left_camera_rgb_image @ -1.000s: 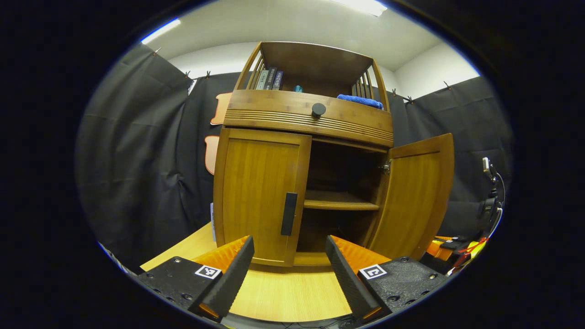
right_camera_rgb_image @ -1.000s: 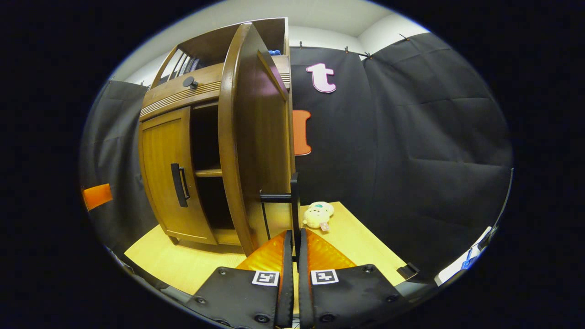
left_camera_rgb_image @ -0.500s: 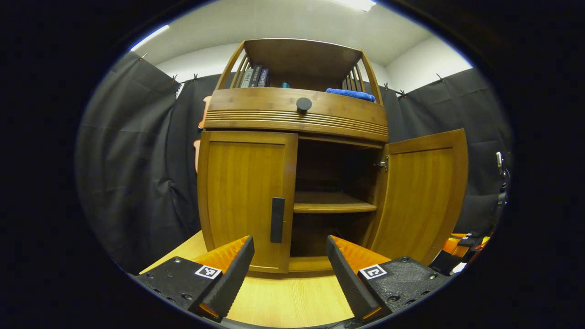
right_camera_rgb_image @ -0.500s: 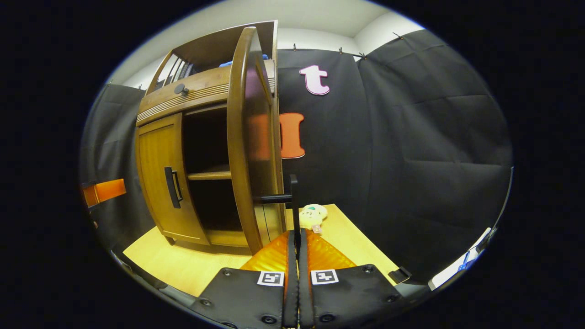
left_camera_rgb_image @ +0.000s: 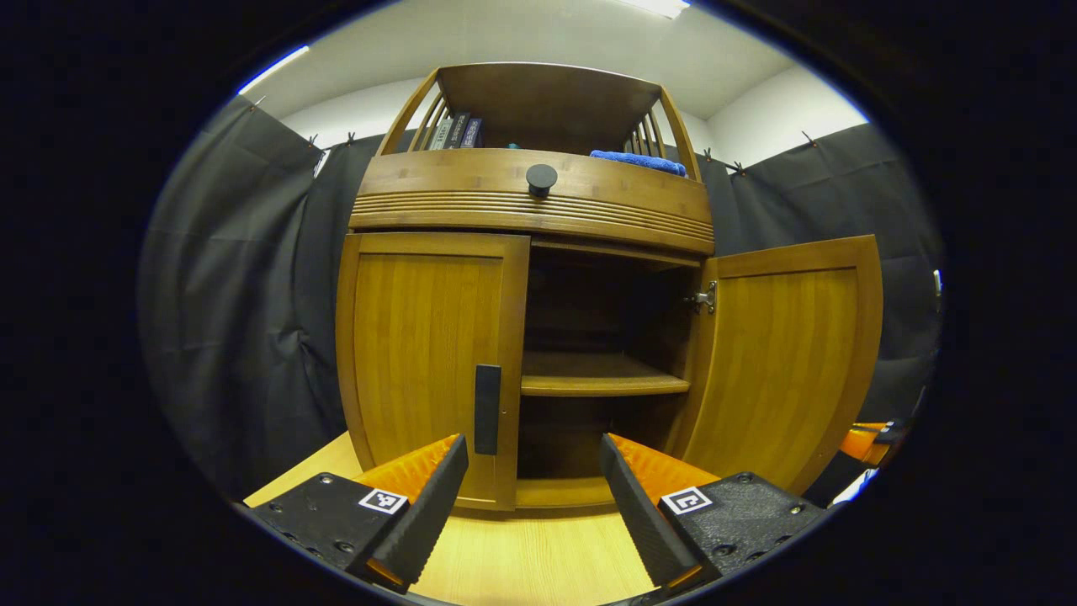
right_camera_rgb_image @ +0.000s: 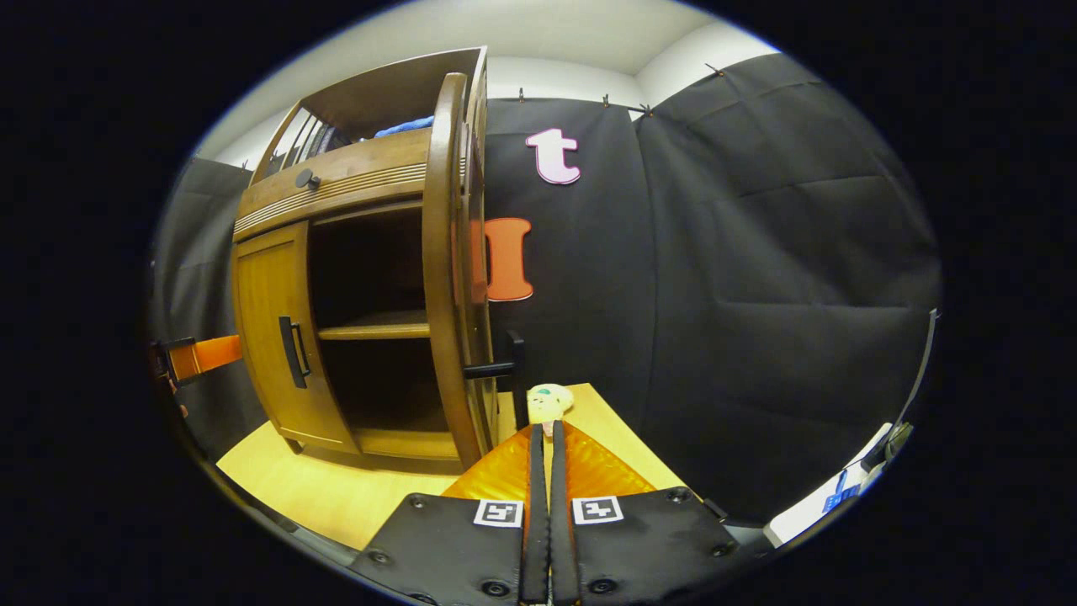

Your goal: Open the right door of the double-door shoe cabinet with the right hand, and open the left door with the left hand.

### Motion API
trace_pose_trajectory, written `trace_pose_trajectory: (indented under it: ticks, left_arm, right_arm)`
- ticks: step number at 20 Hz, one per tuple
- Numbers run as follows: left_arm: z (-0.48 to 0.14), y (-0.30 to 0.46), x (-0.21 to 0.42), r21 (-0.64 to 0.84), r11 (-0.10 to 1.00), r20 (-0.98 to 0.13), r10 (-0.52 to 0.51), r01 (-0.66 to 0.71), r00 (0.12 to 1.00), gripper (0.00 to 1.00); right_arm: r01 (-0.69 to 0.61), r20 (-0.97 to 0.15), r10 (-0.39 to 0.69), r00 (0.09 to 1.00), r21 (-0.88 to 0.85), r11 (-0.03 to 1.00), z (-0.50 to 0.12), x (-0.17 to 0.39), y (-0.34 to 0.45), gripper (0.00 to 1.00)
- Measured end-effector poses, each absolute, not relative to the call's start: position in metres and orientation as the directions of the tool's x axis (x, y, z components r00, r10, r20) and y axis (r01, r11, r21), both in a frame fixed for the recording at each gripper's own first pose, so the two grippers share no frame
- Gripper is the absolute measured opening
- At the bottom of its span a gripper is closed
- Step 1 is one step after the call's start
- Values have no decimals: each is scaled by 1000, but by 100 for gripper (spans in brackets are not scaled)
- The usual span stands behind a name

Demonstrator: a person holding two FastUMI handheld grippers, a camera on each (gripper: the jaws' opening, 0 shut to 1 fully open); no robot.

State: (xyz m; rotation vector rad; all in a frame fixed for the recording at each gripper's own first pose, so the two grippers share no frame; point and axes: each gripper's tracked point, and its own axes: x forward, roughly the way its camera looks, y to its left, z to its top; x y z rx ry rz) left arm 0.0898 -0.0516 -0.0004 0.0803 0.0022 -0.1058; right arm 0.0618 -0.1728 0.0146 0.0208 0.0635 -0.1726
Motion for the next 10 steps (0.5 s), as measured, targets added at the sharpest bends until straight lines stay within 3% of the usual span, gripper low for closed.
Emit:
trace_pose_trajectory:
  ticks: [2,3,4,5,7,8,9,10]
  left_arm:
    - [-3,-52,99,107,989,6,-104,103,995,92]
    - [-3,-53,104,119,988,17,-103,100,995,92]
    - [-3,-52,110,126,987,30,-103,98,994,92]
    - [-3,-52,117,129,987,38,-103,98,994,95]
    - [-5,-50,129,127,988,51,-100,93,994,92]
    - [-5,-49,138,125,988,54,-94,87,994,92]
    - [-5,-47,144,126,989,57,-86,78,995,92]
    - [-6,-46,150,129,989,61,-81,72,995,92]
  right_arm:
    - [199,-54,-198,979,13,980,18,58,-184,9]
    - [210,-56,-208,976,17,978,19,56,-188,0]
    - [217,-56,-216,975,21,976,21,54,-192,8]
    - [227,-54,-225,973,23,974,22,53,-195,8]
    - [234,-54,-232,971,24,972,22,51,-199,10]
    - [244,-58,-242,969,20,970,22,50,-202,20]
    - [256,-65,-255,965,17,966,21,49,-206,23]
    - [263,-67,-262,963,15,965,20,48,-209,36]
